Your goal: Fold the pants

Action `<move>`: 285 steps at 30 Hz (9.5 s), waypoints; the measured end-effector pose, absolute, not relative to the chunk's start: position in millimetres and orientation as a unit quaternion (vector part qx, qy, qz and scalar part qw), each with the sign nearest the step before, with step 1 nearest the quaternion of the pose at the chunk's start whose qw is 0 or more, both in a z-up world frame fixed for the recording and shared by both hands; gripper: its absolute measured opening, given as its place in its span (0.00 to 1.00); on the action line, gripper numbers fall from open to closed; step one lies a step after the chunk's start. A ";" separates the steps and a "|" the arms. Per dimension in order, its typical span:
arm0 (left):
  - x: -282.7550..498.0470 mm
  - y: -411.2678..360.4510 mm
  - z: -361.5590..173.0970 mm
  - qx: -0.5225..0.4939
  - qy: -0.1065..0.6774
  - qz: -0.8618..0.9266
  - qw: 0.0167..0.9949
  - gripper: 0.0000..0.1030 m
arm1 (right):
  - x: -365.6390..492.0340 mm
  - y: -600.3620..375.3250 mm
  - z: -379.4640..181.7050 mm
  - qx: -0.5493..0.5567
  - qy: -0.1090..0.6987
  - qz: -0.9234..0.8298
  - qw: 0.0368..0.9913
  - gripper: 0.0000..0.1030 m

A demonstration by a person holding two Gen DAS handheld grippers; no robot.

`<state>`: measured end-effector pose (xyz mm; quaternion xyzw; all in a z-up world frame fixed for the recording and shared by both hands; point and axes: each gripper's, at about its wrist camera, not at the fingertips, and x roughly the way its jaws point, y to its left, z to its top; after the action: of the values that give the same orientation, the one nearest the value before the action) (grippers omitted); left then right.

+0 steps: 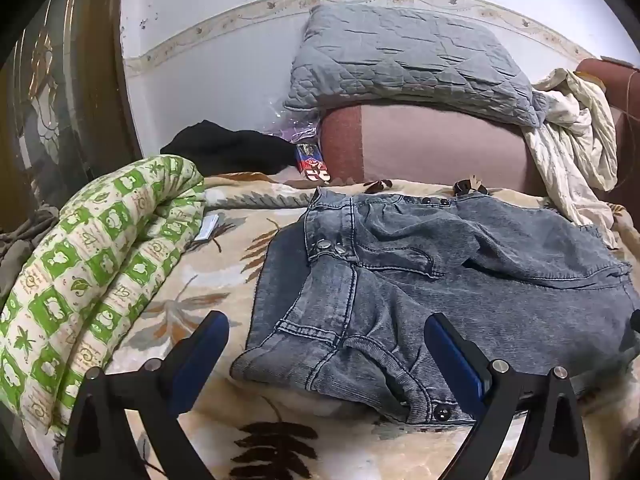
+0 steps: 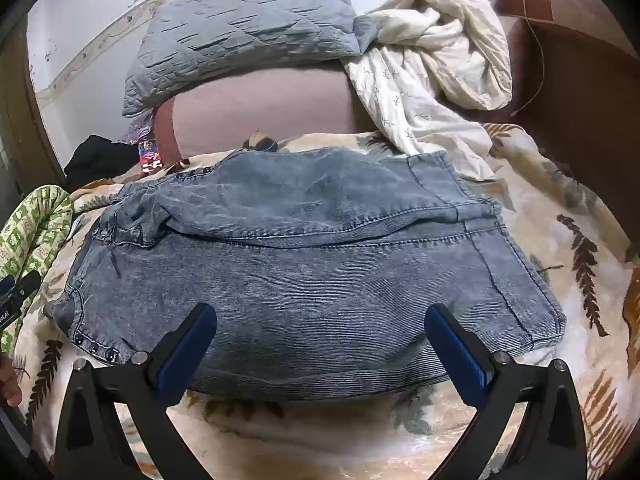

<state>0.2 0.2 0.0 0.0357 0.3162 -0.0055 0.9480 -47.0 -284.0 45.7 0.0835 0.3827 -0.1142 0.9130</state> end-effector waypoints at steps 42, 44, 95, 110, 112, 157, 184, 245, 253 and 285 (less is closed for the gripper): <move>-1.4 -1.2 1.2 0.048 0.308 -0.002 0.950 0.97 | -45.9 -283.7 47.2 0.079 0.385 -0.115 0.912 1.00; -1.4 -1.4 1.2 0.049 0.307 -0.001 0.950 0.97 | -47.0 -283.8 46.3 0.079 0.386 -0.115 0.912 1.00; 40.1 19.3 -19.8 0.035 0.359 0.022 0.932 0.97 | -47.5 -359.0 50.8 0.135 0.374 -0.158 0.904 1.00; 275.2 33.2 -12.6 0.016 0.441 0.021 0.897 0.96 | 40.3 -483.5 61.4 0.234 0.370 -0.158 0.885 1.00; 296.6 31.2 -21.7 0.002 0.453 0.030 0.891 0.93 | 62.7 -502.9 59.4 0.236 0.383 -0.167 0.877 1.00; -13.9 102.7 -25.3 -0.046 0.410 -0.150 0.899 0.03 | -97.4 -505.5 39.8 0.296 0.383 -0.113 0.868 0.18; 14.3 52.2 -46.5 -0.050 0.399 -0.136 0.905 0.11 | -22.0 -489.4 -10.2 0.177 0.566 -0.202 0.780 0.14; 21.2 30.4 -36.5 -0.012 0.360 -0.083 0.929 0.17 | -44.7 -395.3 -4.4 0.122 0.484 -0.154 0.853 0.64; 6.7 4.2 -20.4 -0.026 0.339 -0.166 0.926 0.23 | 42.8 -307.7 12.5 0.177 0.479 0.046 0.858 0.64; 17.6 -36.6 -75.7 0.099 0.410 -0.172 0.890 0.28 | 221.4 -228.3 -62.9 0.282 0.626 0.262 0.678 0.67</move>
<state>17.6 -36.6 -75.7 0.0995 0.4098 -0.1723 0.8902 221.4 -228.3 -62.9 0.2819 0.6262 0.2620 0.6780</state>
